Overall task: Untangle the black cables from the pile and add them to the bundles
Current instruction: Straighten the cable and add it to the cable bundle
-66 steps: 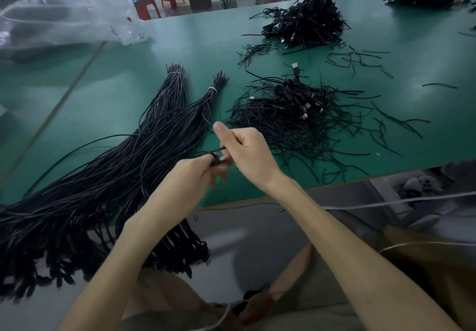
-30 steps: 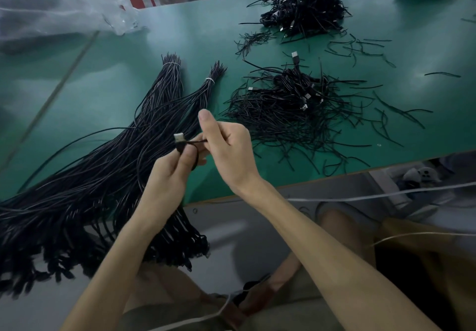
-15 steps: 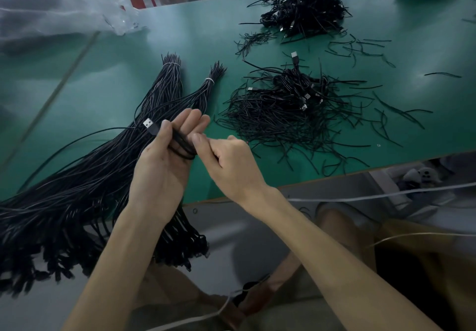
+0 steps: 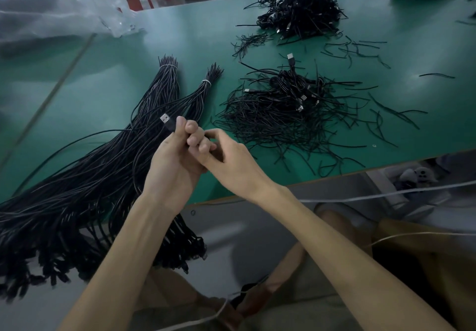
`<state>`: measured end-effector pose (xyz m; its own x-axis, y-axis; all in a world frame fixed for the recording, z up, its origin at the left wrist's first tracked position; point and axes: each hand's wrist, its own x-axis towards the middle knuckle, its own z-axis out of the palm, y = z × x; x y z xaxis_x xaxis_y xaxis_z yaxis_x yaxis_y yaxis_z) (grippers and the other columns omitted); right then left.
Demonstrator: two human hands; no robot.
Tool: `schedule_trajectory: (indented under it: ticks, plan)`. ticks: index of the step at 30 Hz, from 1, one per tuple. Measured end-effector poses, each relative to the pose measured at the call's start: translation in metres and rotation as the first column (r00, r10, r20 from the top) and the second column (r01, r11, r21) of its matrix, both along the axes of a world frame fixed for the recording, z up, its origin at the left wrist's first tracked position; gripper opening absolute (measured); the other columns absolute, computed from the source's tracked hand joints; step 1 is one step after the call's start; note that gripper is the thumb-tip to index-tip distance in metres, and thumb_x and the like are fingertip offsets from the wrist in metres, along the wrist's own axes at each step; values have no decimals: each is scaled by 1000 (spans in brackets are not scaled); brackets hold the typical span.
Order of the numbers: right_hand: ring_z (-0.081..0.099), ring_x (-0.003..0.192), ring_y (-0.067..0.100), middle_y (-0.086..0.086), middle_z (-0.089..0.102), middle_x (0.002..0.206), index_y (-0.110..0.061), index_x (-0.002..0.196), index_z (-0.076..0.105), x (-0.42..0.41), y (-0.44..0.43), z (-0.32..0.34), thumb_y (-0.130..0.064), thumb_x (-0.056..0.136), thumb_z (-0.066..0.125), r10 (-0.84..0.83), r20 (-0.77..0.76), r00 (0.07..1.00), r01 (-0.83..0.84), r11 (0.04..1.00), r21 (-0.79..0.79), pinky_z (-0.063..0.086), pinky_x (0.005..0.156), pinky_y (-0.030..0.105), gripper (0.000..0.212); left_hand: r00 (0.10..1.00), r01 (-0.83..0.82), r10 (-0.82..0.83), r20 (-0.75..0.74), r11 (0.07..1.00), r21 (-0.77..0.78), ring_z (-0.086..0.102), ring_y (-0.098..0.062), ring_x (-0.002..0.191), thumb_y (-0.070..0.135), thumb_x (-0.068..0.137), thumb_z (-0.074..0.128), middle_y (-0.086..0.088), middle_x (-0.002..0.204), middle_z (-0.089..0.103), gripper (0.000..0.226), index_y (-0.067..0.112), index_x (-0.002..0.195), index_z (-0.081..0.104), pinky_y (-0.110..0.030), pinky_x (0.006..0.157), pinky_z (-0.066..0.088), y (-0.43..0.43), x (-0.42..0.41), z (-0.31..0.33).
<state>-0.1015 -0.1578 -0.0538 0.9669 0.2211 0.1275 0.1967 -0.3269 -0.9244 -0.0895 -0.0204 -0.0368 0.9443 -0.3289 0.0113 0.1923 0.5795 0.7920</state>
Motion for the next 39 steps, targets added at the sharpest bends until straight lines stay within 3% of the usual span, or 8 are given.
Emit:
schedule_trajectory:
  ticks: [3,8,12,18,24,29,33,39]
  plan:
    - [63,82,14,-8,65,93,-20,118,63,3,-2,4,-32,96,70,32,-73,997,-22,991,131,57,81,45,25,995,53,-57,81,998,47,61,-11,77,40,108,43,8,74,54,36,22,84,63,-28,83,54,0,-3,-1]
    - [59,71,0,-18,62,70,-25,92,67,4,-7,0,-17,85,79,-6,27,1000,1,988,154,47,70,23,16,992,98,-104,77,992,81,69,-19,91,27,108,42,-1,85,64,33,15,91,68,-32,92,55,6,-7,-2]
    - [70,81,7,-7,75,83,-17,110,75,-4,-7,-4,-19,84,80,-8,60,998,-8,967,255,58,77,27,27,963,171,-211,165,959,228,67,-29,117,15,104,47,-15,118,72,31,5,120,72,-33,101,52,22,-10,4]
    - [66,73,2,-11,74,80,-15,105,77,-8,-1,-3,-26,85,81,-44,34,998,27,919,394,51,63,19,23,922,245,-325,210,911,332,48,-37,142,8,108,36,-27,151,50,42,-2,147,50,-38,113,43,45,-9,7]
    - [68,89,15,3,73,93,-13,104,75,-7,-9,1,-30,93,76,-28,74,997,23,998,58,54,83,39,21,953,139,-256,163,846,515,62,-33,128,24,110,42,-21,138,64,39,7,138,63,-39,104,52,56,-10,-3]
    - [61,85,14,0,64,95,-15,100,58,-4,-9,3,-44,99,64,30,-43,999,-36,987,-156,53,77,36,30,972,-24,-123,201,797,603,70,-28,114,31,99,67,-17,118,74,28,11,117,77,-38,97,57,38,-15,-3]
    - [58,66,9,-6,64,83,-31,89,46,-2,-11,6,-36,92,72,43,-98,994,-60,982,-178,48,59,28,27,954,-199,1,300,750,631,65,-22,89,28,84,78,-30,97,70,26,3,84,70,-36,85,51,22,-18,0]
    - [72,90,19,-1,74,100,-21,113,62,0,-13,9,-21,87,69,-21,-140,990,-2,987,-158,59,82,49,27,922,-263,12,388,754,602,70,-10,82,23,79,79,-8,90,79,23,7,96,79,-20,75,55,1,-26,8]
